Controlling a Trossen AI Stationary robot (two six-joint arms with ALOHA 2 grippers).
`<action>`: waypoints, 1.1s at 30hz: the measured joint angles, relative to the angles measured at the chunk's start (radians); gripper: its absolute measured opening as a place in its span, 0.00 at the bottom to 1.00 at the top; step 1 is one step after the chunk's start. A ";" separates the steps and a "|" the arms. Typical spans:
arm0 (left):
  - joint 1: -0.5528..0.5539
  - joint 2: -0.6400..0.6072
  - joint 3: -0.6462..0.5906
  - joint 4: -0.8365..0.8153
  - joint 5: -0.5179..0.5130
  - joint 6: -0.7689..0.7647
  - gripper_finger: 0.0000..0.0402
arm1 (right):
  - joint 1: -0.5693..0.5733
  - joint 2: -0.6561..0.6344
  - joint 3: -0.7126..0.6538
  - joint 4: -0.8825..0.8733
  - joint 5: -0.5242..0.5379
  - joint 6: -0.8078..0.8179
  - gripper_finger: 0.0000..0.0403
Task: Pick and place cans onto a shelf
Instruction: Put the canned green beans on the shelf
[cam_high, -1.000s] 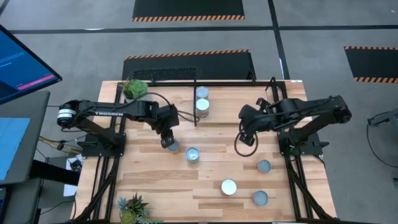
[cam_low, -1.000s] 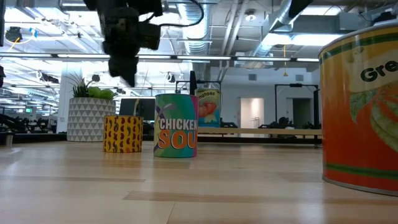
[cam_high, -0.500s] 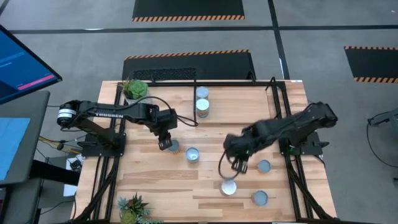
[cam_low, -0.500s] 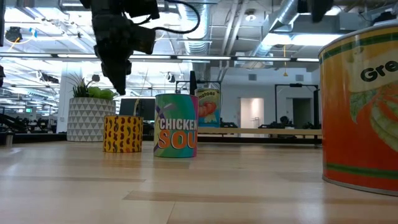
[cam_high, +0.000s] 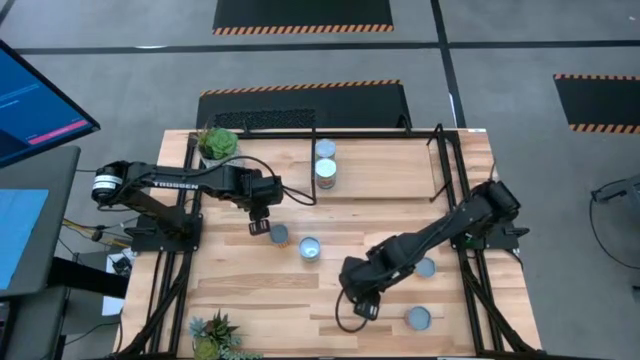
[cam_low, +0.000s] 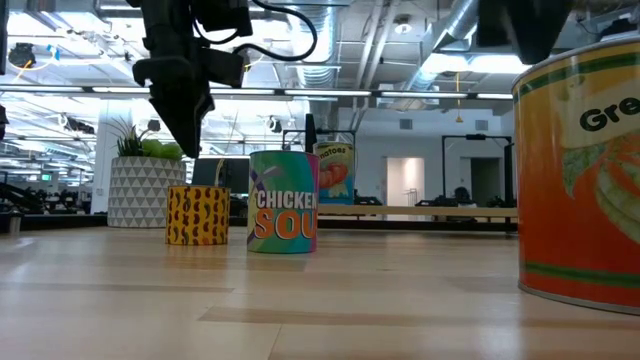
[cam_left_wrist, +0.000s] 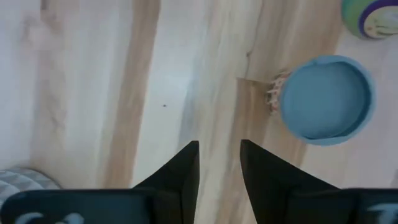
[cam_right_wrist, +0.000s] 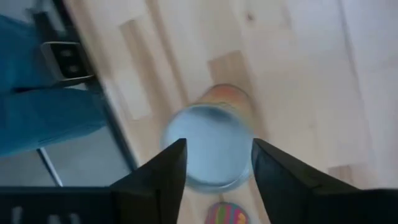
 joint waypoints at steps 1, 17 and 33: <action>0.000 0.000 0.000 0.002 -0.007 0.005 0.26 | -0.002 0.005 0.000 -0.010 0.002 0.000 0.52; 0.000 0.000 0.000 0.000 -0.017 -0.023 0.26 | -0.035 0.097 0.003 -0.092 -0.010 -0.058 0.46; 0.000 0.000 0.000 -0.009 -0.017 -0.061 0.26 | -0.136 0.096 0.103 -0.300 0.112 -0.154 0.01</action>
